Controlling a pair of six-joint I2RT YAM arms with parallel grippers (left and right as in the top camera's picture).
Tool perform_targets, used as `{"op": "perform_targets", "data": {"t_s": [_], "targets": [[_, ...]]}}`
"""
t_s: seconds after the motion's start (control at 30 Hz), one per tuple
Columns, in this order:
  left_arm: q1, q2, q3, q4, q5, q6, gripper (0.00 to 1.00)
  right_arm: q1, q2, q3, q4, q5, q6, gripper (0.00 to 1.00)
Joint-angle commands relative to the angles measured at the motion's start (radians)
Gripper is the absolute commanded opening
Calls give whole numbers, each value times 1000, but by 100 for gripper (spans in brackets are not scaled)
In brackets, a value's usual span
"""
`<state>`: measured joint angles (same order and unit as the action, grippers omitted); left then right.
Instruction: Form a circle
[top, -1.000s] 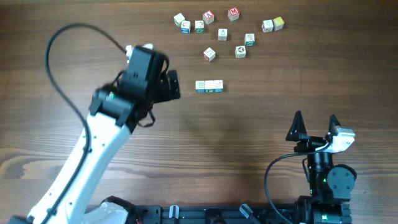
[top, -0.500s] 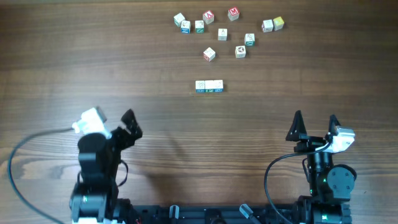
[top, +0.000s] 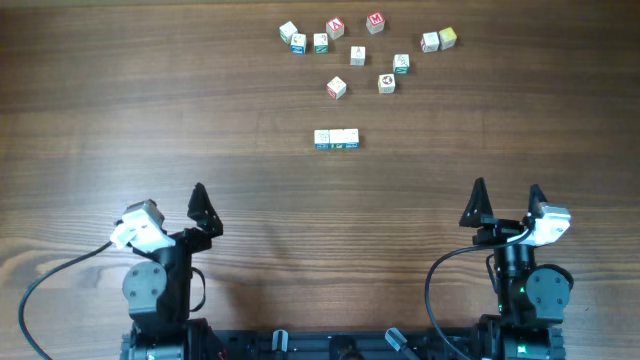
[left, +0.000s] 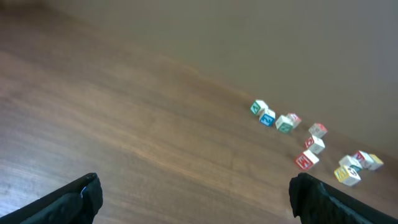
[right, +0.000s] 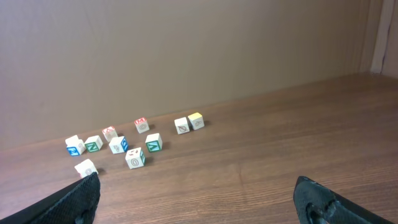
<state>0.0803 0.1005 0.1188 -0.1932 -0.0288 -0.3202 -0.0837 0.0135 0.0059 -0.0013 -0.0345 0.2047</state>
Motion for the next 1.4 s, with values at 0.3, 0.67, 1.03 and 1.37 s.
{"op": "perform_targets", "data": {"t_s": [0.3, 0.67, 1.03, 1.37], "targets": [[-4, -91, -113, 130, -95, 188, 100, 2, -9, -1, 2, -16, 8, 100], [-33, -98, -113, 119, -6, 261, 100, 2, -9, -1, 2, -16, 8, 100], [-35, -98, -113, 122, -6, 261, 100, 2, -9, -1, 2, -16, 8, 100], [-35, -96, -113, 122, -6, 261, 100, 2, -9, -1, 2, -16, 8, 100]]}}
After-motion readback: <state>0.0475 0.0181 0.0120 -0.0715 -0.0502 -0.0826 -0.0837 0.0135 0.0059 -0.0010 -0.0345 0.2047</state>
